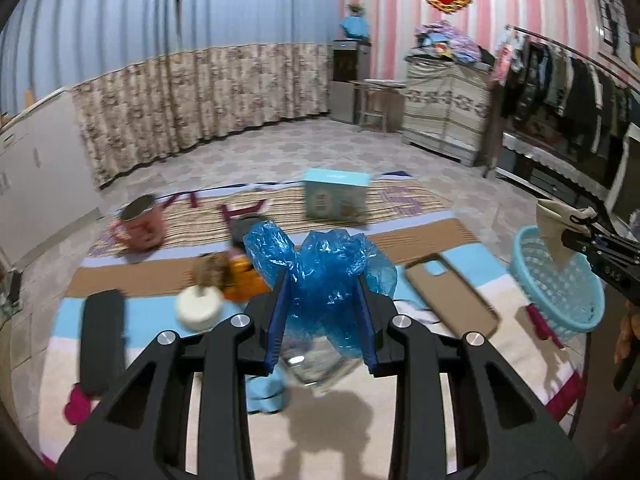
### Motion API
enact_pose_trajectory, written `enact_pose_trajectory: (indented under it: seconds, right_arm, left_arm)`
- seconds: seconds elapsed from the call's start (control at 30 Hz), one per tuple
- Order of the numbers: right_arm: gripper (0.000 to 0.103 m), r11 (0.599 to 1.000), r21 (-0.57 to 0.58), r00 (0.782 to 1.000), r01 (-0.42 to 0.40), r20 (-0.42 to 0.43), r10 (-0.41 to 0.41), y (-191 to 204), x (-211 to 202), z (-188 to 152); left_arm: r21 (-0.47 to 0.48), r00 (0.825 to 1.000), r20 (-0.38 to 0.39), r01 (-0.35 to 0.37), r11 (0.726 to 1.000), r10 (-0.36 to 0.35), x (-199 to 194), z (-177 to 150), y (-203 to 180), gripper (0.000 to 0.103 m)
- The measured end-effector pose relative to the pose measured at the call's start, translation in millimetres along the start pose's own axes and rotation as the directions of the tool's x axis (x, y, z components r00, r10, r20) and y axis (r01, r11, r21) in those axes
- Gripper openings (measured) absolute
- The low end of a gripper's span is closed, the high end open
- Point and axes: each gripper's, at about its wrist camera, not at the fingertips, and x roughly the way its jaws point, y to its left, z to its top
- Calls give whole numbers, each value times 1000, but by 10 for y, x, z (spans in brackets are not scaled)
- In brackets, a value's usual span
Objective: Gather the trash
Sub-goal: 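Carry bag and mask over the blue basket while both tools open to drop them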
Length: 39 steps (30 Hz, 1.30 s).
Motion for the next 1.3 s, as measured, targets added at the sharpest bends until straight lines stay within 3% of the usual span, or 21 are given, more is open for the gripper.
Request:
enact_pose_trajectory:
  seconds: [0.4, 0.8, 1.03, 1.13, 1.2, 1.27, 1.3]
  right_arm:
    - [10, 988, 110, 994, 104, -38, -100, -1094, -83, -245]
    - [10, 979, 176, 994, 102, -53, -94, -1616, 62, -376]
    - [10, 980, 176, 995, 97, -53, -89, -1702, 98, -399]
    - [10, 979, 182, 995, 93, -54, -84, -1721, 103, -405]
    - [10, 980, 177, 995, 91, -58, -82, -1709, 117, -392]
    - [10, 981, 174, 995, 91, -63, -81, -1669, 139, -414]
    - [10, 980, 178, 995, 89, -65, -79, -1665, 154, -421]
  left_arm:
    - [117, 983, -34, 185, 976, -182, 491, 95, -1451, 30]
    - [192, 947, -66, 322, 927, -316, 748, 38, -2663, 30]
    - [192, 933, -105, 358, 914, -344, 944, 73, -2968, 31]
    - [195, 936, -122, 348, 917, -330, 1028, 102, -3007, 38]
    - [193, 942, -114, 332, 923, -315, 1037, 118, -3007, 59]
    - [182, 950, -98, 310, 933, -296, 1036, 149, -2991, 70]
    - [179, 951, -97, 306, 935, -292, 1031, 155, -2984, 71]
